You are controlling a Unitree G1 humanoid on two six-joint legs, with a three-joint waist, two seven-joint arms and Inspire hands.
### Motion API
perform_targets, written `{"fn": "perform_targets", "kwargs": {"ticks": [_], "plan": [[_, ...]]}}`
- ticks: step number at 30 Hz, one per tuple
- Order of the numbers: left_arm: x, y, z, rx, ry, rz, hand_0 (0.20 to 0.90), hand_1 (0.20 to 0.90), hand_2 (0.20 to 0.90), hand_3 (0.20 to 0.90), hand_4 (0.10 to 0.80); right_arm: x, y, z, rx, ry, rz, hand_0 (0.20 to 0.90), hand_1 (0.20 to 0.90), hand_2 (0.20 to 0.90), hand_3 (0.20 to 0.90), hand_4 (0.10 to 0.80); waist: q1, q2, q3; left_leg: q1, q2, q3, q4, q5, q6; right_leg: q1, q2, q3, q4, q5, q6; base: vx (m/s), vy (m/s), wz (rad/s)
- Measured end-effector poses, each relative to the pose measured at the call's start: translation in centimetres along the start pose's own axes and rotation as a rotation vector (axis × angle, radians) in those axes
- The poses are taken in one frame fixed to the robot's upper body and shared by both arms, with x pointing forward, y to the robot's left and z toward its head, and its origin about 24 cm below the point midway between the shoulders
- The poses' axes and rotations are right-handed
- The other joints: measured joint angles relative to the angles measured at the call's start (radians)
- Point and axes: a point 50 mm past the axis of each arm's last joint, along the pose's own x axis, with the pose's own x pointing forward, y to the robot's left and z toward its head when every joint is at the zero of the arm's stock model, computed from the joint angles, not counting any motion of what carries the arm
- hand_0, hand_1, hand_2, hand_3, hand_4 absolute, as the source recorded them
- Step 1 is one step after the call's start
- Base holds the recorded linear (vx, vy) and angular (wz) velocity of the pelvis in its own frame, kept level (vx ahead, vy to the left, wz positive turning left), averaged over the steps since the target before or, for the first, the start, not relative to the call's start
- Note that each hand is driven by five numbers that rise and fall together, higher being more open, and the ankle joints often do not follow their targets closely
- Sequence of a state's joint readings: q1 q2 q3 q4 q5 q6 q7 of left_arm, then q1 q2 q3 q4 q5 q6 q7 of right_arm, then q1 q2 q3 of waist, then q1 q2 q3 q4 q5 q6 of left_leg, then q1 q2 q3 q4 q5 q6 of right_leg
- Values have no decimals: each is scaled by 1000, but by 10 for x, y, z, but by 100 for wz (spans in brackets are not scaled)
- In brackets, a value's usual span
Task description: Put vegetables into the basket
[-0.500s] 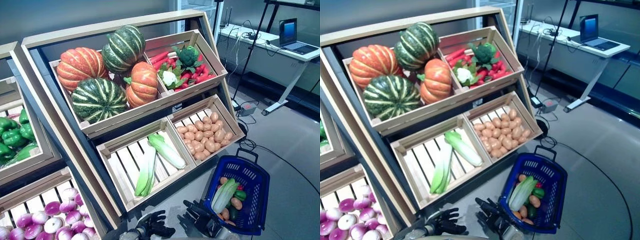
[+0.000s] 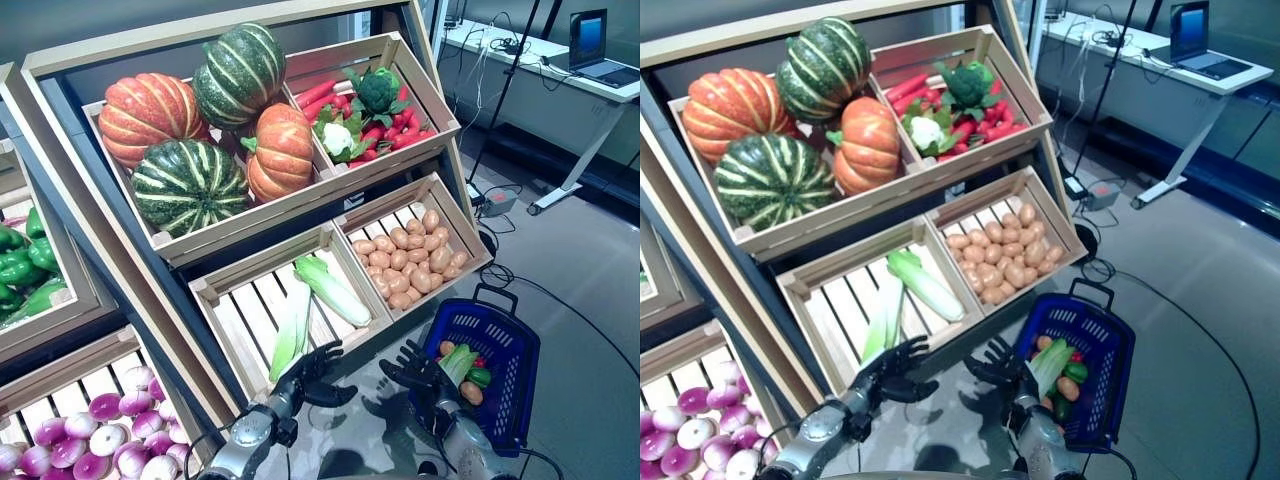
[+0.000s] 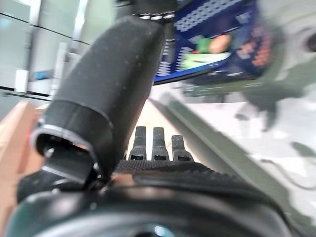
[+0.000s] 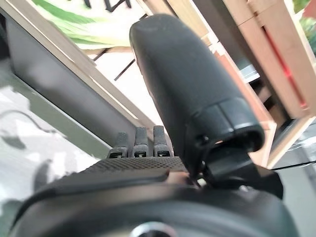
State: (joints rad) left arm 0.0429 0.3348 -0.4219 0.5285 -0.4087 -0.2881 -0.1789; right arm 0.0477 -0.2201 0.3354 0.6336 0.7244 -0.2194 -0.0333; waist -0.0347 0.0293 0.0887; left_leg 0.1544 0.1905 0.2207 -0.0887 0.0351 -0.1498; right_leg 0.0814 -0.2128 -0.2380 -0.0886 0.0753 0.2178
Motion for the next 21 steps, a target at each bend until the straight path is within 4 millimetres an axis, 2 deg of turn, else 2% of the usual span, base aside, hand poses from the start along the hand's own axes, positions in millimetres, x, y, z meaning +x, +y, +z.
{"fn": "perform_targets", "kwargs": {"ticks": [4, 9, 14, 17, 21], "plan": [[-4, 16, 26, 35, -122, 59, 900, 900, 900, 900, 800, -1, -2, 12, -45, -57, -2, 900, 900, 900, 900, 800, 1, -1, 1, 0, 1, -1, 0, 0, 0, 1, 0, -2, 0, 0, 0, 19, -8, 1], [-9, 32, 54, 162, -227, 245, 900, 900, 900, 900, 800, -4, -9, 9, -28, -55, -65, 900, 900, 900, 900, 800, 6, -1, 1, -4, 1, -16, 0, 1, 0, 8, 0, -17, 0, 0, 0, 50, -4, 7], [-12, 45, 64, 268, -267, 446, 900, 900, 900, 900, 800, -5, -13, 9, -23, -54, -103, 900, 900, 900, 900, 800, 6, -2, 1, -7, 1, -21, 0, 3, -1, 8, 0, -21, 0, 0, 0, 21, -4, 3], [-7, 50, 76, 337, -305, 584, 900, 900, 900, 900, 800, -5, -12, 8, -22, -51, -105, 900, 900, 900, 900, 800, 12, -11, 8, -24, 1, -25, 20, 4, 0, -2, -1, -20, 9, -2, -2, -57, 4, 4], [15, 62, 97, 384, -329, 715, 900, 900, 900, 900, 800, 3, -4, 16, -25, -73, -88, 900, 900, 900, 900, 800, 4, -24, 62, -82, 3, -24, 95, -11, 6, -59, -13, -9, 80, -16, -10, -102, 5, 0]]}}
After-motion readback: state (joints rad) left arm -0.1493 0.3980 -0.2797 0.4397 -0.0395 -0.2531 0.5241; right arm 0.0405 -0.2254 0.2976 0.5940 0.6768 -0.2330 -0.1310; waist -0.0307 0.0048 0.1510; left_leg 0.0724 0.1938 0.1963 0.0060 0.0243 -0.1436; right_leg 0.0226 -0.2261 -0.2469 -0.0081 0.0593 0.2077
